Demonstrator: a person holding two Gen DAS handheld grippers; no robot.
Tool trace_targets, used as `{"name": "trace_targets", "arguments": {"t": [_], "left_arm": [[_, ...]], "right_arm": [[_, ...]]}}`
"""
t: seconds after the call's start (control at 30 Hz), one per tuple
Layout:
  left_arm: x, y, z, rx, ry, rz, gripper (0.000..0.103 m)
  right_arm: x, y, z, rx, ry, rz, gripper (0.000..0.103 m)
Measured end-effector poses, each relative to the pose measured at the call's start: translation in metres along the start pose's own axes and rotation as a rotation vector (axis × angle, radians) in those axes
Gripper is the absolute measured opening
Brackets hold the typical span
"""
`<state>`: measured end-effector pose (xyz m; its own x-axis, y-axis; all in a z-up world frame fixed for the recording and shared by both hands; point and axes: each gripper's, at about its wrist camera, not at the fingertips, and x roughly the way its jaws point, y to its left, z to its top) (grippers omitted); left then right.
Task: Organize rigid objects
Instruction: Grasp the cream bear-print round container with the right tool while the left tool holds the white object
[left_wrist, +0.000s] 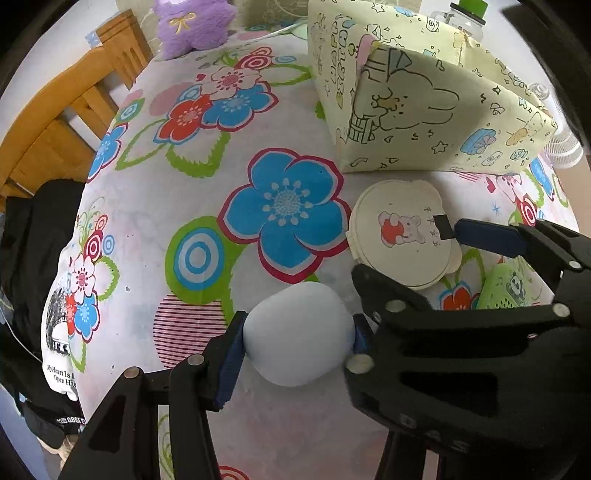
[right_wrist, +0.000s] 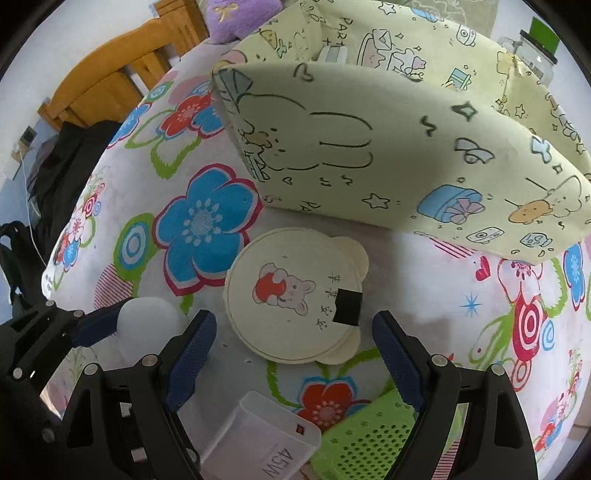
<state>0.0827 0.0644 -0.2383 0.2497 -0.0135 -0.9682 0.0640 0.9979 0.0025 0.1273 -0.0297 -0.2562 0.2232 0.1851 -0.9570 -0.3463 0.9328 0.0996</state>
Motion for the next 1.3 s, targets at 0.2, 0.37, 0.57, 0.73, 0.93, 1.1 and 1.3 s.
{"name": "trace_targets", "arguments": {"t": [0.2, 0.37, 0.57, 0.73, 0.93, 1.1, 1.3], "left_arm": [[0.001, 0.008, 0.005, -0.03, 0.005, -0.024, 0.057], [0.004, 0.005, 0.009, -0.009, 0.009, -0.01, 0.057], [0.001, -0.009, 0.008, 0.008, 0.006, -0.022, 0.057], [-0.001, -0.02, 0.012, 0.028, 0.0, -0.02, 0.057], [-0.011, -0.032, 0.015, 0.068, -0.024, -0.021, 0.057], [-0.022, -0.033, 0.017, 0.084, -0.044, -0.022, 0.057], [-0.038, -0.039, 0.018, 0.098, -0.064, -0.018, 0.057]], "right_arm": [[0.007, 0.008, 0.008, 0.017, -0.016, -0.069, 0.085], [0.008, 0.009, 0.011, 0.005, -0.036, -0.088, 0.076], [0.001, -0.003, 0.008, 0.025, -0.032, -0.098, 0.075], [-0.008, -0.016, 0.002, 0.057, -0.029, -0.101, 0.076], [-0.024, -0.03, -0.007, 0.095, -0.047, -0.11, 0.076], [-0.041, -0.037, -0.014, 0.12, -0.068, -0.113, 0.076], [-0.067, -0.047, -0.026, 0.135, -0.095, -0.12, 0.076]]}}
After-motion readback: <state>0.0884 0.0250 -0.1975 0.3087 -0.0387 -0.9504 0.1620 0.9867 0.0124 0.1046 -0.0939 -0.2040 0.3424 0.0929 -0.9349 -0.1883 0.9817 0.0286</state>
